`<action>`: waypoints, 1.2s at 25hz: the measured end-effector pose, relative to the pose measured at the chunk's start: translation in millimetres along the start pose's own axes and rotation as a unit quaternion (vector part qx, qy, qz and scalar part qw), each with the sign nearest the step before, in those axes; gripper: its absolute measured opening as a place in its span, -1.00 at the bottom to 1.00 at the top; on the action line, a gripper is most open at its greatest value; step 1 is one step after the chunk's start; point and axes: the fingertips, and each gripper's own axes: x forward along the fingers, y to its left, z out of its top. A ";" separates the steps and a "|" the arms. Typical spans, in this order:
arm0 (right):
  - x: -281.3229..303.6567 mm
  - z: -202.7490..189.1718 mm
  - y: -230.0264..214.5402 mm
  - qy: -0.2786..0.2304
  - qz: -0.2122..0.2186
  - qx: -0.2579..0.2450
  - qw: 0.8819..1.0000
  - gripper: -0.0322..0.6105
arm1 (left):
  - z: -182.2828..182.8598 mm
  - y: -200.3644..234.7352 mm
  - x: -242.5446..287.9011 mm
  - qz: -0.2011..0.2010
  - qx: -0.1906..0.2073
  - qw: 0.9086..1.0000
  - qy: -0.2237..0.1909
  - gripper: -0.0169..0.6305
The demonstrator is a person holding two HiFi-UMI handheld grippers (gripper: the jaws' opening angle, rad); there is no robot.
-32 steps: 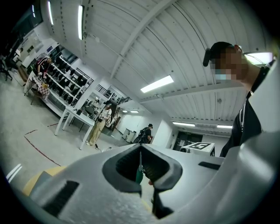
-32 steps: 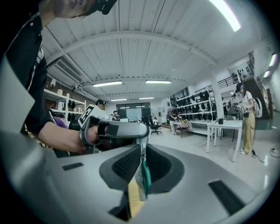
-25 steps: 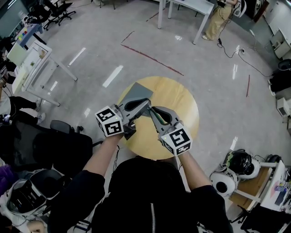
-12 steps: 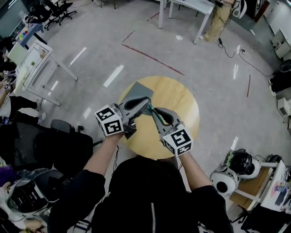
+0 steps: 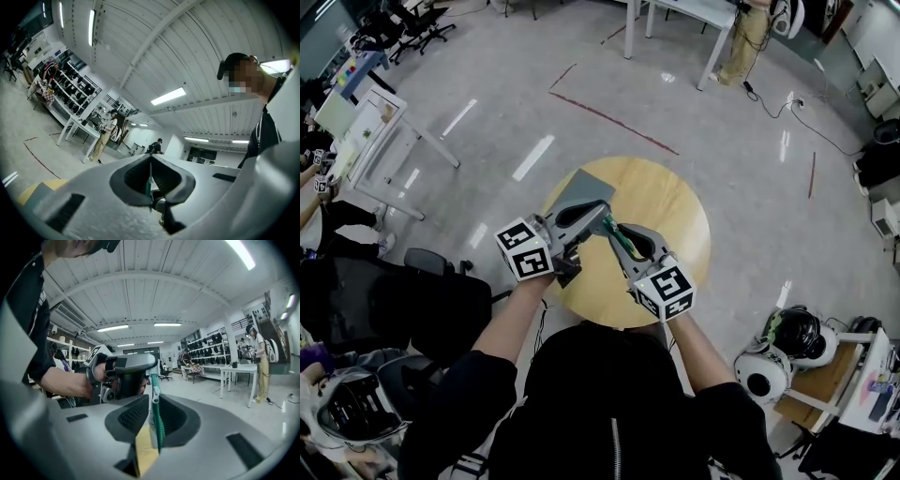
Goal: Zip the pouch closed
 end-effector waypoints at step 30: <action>-5.3 -8.8 -0.3 0.005 0.001 0.024 1.000 -0.89 | 4.8 7.9 -7.7 0.022 0.023 0.999 -0.013 -0.94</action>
